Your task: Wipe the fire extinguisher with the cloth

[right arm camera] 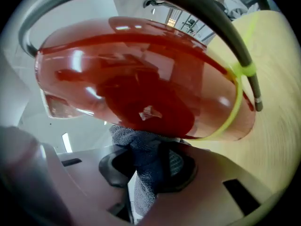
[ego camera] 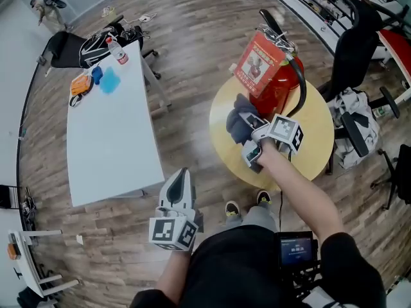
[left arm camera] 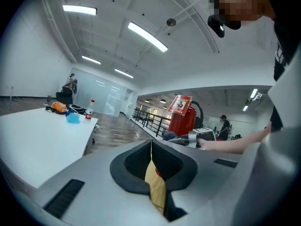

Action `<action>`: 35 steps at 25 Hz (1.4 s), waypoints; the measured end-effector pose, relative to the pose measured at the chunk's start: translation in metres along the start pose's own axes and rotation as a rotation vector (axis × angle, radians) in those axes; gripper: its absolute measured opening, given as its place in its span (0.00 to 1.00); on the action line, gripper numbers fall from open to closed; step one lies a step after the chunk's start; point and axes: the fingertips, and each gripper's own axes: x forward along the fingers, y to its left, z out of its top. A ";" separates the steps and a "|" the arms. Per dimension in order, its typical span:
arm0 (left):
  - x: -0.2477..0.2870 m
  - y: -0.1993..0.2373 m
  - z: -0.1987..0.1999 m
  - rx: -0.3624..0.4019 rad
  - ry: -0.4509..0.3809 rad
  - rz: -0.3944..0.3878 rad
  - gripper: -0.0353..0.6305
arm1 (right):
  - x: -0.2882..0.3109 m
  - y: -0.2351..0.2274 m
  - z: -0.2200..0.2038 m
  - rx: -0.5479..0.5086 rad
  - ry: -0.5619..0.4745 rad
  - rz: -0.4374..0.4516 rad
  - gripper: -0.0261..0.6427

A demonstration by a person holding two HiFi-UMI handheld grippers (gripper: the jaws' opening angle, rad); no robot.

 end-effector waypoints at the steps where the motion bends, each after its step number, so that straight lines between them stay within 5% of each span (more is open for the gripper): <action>1: -0.001 0.003 -0.002 0.002 0.009 0.010 0.09 | 0.004 -0.024 -0.007 -0.001 0.008 -0.047 0.18; 7: -0.004 0.014 -0.012 0.021 0.063 0.047 0.09 | -0.002 -0.170 -0.037 0.033 -0.011 -0.372 0.18; 13: -0.003 0.019 -0.011 0.030 0.066 0.056 0.09 | 0.002 -0.177 -0.039 0.157 -0.127 -0.445 0.18; 19: 0.002 0.009 0.000 0.029 0.029 0.022 0.09 | 0.022 -0.025 -0.001 0.289 -0.213 -0.117 0.18; 25: 0.000 -0.001 0.010 0.032 -0.009 -0.008 0.09 | -0.007 0.130 0.038 0.301 -0.287 0.197 0.17; 29: 0.002 -0.010 0.012 0.029 -0.025 -0.026 0.09 | -0.016 0.150 0.046 0.248 -0.320 0.228 0.18; 35: -0.002 -0.009 0.007 0.029 -0.013 -0.011 0.09 | -0.005 0.114 0.047 0.107 -0.364 0.181 0.18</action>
